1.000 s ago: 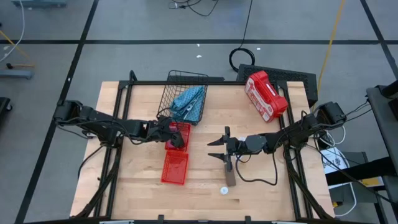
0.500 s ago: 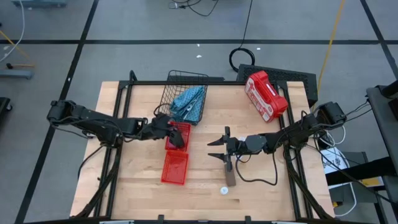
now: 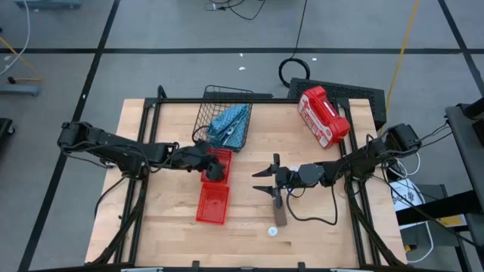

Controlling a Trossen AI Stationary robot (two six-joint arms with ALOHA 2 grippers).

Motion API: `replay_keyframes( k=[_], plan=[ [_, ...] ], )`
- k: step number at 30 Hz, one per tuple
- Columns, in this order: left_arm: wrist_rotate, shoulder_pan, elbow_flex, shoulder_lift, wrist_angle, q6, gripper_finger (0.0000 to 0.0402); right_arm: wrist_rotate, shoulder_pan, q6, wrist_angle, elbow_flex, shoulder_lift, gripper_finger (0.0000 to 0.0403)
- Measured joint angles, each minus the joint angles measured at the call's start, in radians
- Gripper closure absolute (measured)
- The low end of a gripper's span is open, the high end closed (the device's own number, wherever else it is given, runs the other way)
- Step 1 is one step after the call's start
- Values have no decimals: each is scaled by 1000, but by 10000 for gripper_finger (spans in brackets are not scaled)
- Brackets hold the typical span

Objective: Pick & place medical supplies in basket/bin
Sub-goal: Put the pink bandage into the top red bin

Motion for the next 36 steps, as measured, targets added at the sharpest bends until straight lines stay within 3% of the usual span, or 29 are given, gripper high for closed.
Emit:
replay_keyframes(
  k=[5,11,17,24,36],
  plan=[
    [52,-22,49,0,-110,53,114,0,0,0,0,0,0,234],
    [-67,-40,90,0,-341,15,138,0,0,0,0,0,0,235],
    [-80,-29,90,26,-491,-124,157,0,0,0,0,0,0,236],
    [-68,-17,90,88,-445,-136,160,0,0,0,-1,0,0,236],
    [-66,-17,90,107,-242,16,160,0,0,0,-8,0,0,236]
  ],
)
